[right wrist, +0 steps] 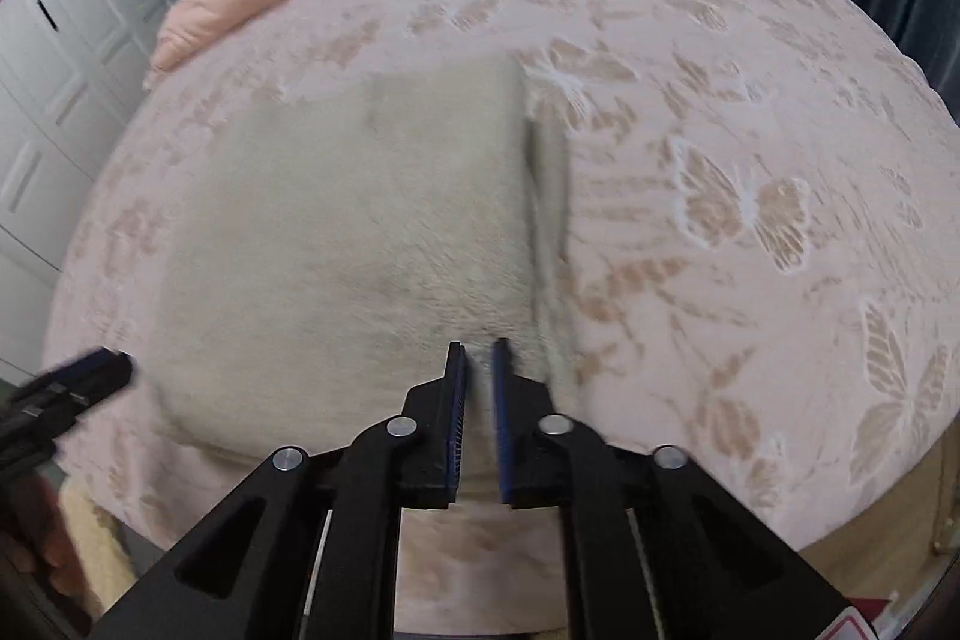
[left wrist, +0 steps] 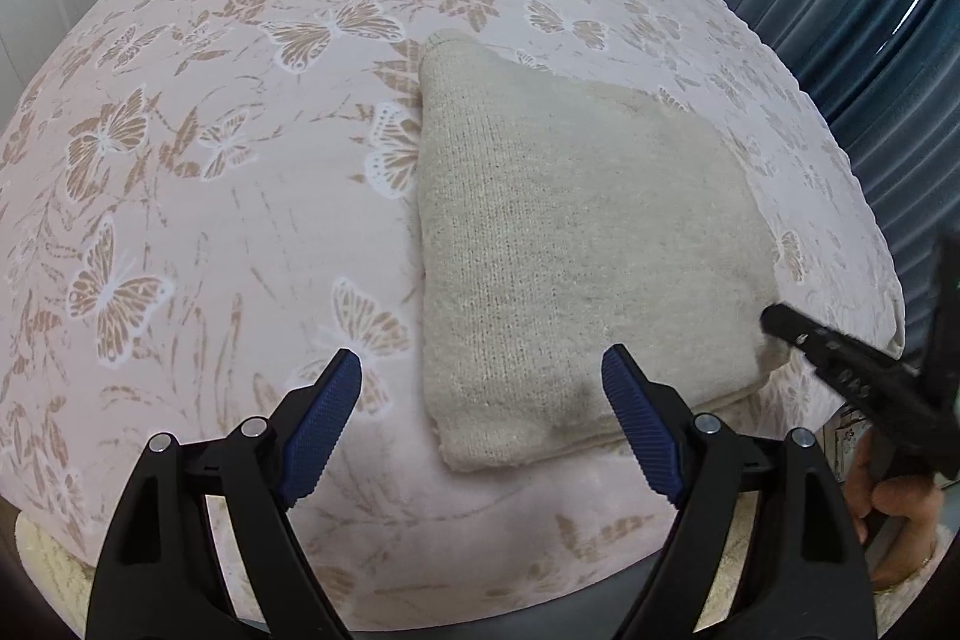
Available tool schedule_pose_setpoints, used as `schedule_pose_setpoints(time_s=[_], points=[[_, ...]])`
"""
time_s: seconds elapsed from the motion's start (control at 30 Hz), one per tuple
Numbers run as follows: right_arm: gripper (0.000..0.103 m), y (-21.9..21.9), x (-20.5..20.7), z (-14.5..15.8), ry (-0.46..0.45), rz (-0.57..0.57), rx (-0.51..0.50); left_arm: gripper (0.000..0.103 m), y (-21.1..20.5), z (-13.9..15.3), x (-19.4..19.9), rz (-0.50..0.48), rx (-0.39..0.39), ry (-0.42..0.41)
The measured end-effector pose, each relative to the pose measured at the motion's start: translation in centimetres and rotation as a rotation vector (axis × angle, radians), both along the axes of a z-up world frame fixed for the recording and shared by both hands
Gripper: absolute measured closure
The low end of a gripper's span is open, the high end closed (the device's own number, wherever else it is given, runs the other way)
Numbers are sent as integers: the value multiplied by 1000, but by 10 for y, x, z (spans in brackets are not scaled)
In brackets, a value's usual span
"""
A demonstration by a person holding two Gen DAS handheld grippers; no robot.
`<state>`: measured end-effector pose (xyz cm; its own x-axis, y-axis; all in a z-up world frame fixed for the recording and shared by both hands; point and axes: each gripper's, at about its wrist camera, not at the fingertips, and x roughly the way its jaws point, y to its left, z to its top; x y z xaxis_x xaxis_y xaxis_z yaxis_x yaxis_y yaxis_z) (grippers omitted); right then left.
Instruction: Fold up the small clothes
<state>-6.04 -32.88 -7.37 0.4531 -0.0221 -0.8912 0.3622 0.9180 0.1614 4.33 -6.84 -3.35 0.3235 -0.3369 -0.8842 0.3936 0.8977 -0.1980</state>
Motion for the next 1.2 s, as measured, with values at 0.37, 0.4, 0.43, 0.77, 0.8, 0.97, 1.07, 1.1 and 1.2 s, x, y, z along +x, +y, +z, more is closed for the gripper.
schedule_pose_setpoints(time_s=[0.37,0.4,0.43,0.77,0.8,0.97,1.07,1.1,1.2], points=[[38,-19,-4,34,-140,-60,65,9,-14,-7,5,-18,-81,68],[36,-22,0,29,-128,-64,79,5,-14,-8,10,-14,-128,95],[33,-26,3,24,-120,-71,105,5,-14,-12,15,-3,-170,123],[18,-34,42,-41,-63,-95,423,5,-25,-88,71,156,-268,425],[16,-35,45,-44,-75,-97,446,5,-30,-89,73,156,-262,420],[12,-36,61,-50,-105,-119,494,5,-56,-83,75,133,-177,353],[47,-33,63,-45,-115,-127,470,6,-66,-74,72,106,-136,314],[62,-34,59,-38,-140,-142,496,13,-70,-68,68,83,-115,288],[69,-33,49,-21,-182,-157,510,35,-74,-46,57,14,-85,210]])
